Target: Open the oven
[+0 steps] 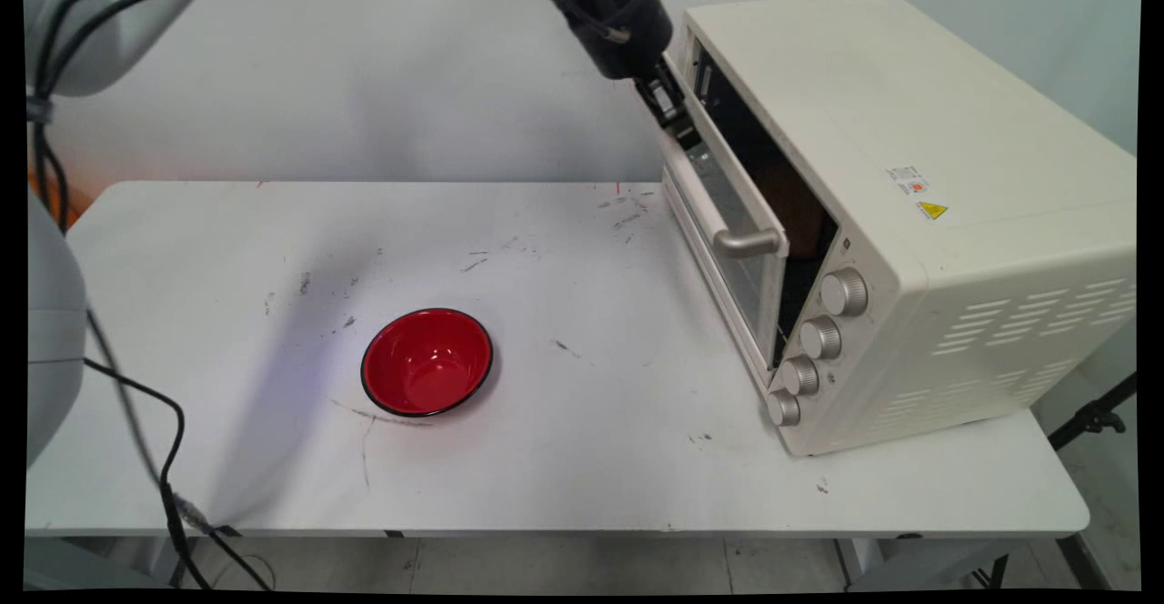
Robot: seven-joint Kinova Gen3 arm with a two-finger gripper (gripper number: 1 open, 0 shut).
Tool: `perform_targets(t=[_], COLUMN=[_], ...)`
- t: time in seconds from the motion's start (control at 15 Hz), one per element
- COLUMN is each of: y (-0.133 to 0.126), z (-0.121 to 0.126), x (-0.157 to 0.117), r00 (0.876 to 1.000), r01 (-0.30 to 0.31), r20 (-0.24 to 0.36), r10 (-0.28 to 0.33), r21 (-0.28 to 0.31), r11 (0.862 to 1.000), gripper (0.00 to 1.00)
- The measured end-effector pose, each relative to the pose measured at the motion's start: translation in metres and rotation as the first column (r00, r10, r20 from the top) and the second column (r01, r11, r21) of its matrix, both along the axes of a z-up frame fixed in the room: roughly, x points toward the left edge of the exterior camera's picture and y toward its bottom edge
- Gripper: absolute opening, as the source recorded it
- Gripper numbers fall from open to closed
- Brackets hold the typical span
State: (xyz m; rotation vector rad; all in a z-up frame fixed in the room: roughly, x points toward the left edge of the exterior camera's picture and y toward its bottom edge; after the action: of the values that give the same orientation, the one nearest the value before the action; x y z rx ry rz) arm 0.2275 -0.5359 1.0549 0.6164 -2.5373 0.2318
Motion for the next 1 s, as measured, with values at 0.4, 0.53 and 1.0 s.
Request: perform_targets(t=[0.4,0.53,1.0], y=[0.026,0.03,0.04], z=[-0.029,-0.04,-0.082], x=[0.041,0.051,0.096], r00=[0.999,0.999,0.998], r01=[0.031,0.031,0.014], r20=[-0.011,-0.015,-0.065], r10=[-0.031,-0.031,-0.016], r21=[0.0,-0.003,-0.034], r11=[1.0,1.0,0.999], gripper=[0.0,0.0,0.0])
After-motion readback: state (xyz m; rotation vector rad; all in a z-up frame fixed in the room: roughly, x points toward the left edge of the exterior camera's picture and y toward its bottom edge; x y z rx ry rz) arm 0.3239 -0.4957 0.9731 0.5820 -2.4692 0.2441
